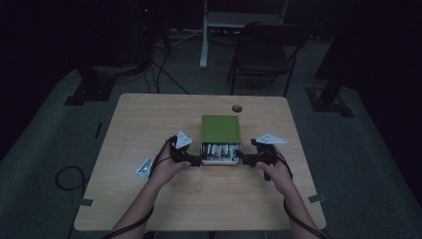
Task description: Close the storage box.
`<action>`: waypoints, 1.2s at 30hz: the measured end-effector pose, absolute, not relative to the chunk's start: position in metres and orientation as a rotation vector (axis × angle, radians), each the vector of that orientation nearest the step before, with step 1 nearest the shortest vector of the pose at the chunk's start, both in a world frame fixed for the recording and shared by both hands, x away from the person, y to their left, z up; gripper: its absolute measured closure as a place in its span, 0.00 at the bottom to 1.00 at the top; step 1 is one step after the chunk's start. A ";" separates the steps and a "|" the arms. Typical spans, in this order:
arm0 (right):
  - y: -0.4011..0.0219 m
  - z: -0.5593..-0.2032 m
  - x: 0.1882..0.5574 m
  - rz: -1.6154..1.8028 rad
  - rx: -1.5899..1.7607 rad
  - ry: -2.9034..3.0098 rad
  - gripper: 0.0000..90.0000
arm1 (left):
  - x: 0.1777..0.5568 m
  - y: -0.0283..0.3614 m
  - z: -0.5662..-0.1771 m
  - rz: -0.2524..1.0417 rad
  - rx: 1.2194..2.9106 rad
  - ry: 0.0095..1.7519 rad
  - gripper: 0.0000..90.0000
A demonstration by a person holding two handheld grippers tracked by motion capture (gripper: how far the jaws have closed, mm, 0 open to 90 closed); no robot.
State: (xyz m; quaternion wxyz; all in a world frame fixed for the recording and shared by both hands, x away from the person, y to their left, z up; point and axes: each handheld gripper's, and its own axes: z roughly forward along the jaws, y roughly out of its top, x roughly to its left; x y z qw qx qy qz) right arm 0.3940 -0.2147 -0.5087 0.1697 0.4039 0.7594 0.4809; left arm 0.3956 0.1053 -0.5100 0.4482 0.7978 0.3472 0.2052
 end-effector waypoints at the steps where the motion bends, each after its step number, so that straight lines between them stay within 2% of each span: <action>1: -0.215 -0.509 0.394 1.365 1.148 2.160 0.11 | 0.396 0.105 -0.510 0.508 1.975 0.861 0.03; 7: -0.214 -0.509 0.394 1.369 1.150 2.157 0.11 | 0.397 0.103 -0.510 0.519 1.973 0.877 0.03; 18: -0.215 -0.503 0.386 1.393 1.145 2.158 0.11 | 0.384 0.106 -0.498 0.445 1.937 0.845 0.06; 36: -0.216 -0.497 0.377 1.378 1.107 2.114 0.11 | 0.371 0.106 -0.493 0.460 1.898 0.847 0.06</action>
